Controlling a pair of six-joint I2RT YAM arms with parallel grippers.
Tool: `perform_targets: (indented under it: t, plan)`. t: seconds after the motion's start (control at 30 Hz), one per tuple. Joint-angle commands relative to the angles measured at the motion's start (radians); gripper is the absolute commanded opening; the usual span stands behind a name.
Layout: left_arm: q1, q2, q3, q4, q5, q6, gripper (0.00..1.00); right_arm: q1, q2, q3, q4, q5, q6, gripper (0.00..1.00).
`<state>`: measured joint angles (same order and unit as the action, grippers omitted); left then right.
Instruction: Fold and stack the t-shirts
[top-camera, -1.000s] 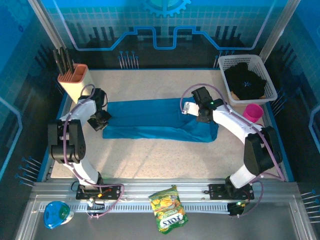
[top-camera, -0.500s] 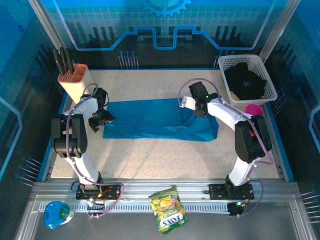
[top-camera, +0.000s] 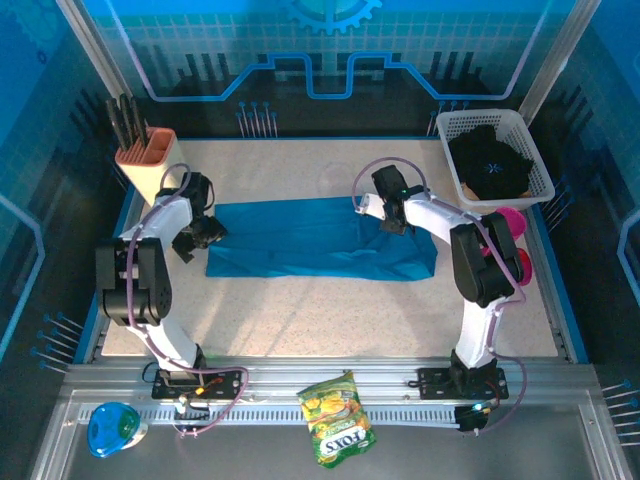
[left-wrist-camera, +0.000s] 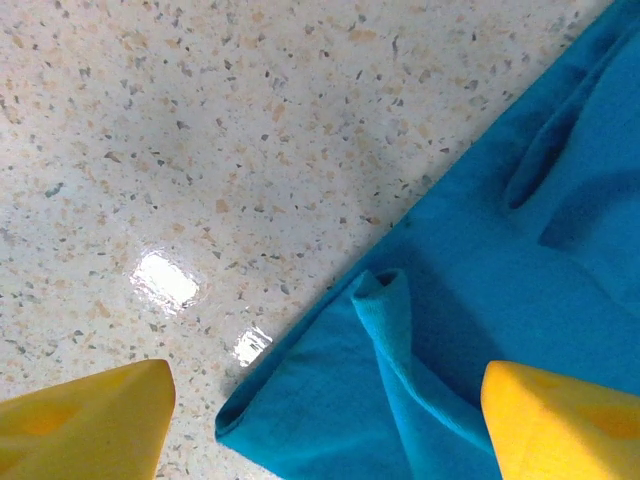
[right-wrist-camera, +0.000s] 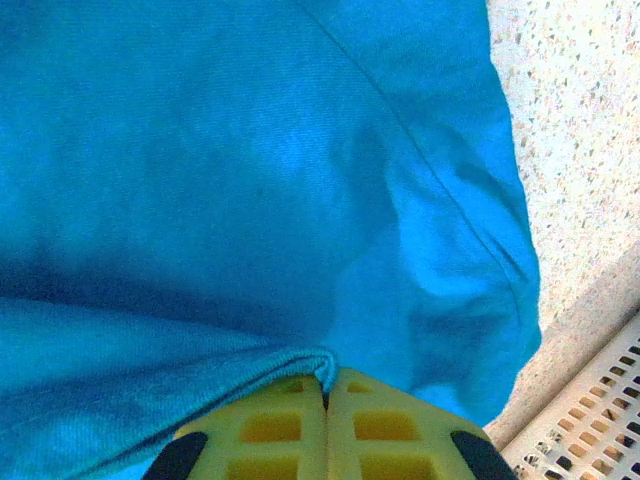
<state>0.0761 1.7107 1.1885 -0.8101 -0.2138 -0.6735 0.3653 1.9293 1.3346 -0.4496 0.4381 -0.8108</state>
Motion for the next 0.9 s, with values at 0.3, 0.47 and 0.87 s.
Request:
perform_targets:
  t: [0.3,0.47,0.87]
  plan:
    - [0.008,-0.104,-0.049,-0.043,-0.007,-0.003,0.82,-0.04,0.066,0.064,0.079,0.004,0.178,0.0]
    - [0.008,-0.132,-0.074,-0.043,-0.007,0.0,0.82,-0.076,0.111,0.161,-0.031,-0.06,0.391,0.16]
    - [0.008,-0.256,-0.11,-0.059,-0.019,0.011,0.86,-0.172,-0.14,-0.001,-0.016,-0.546,1.03,0.37]
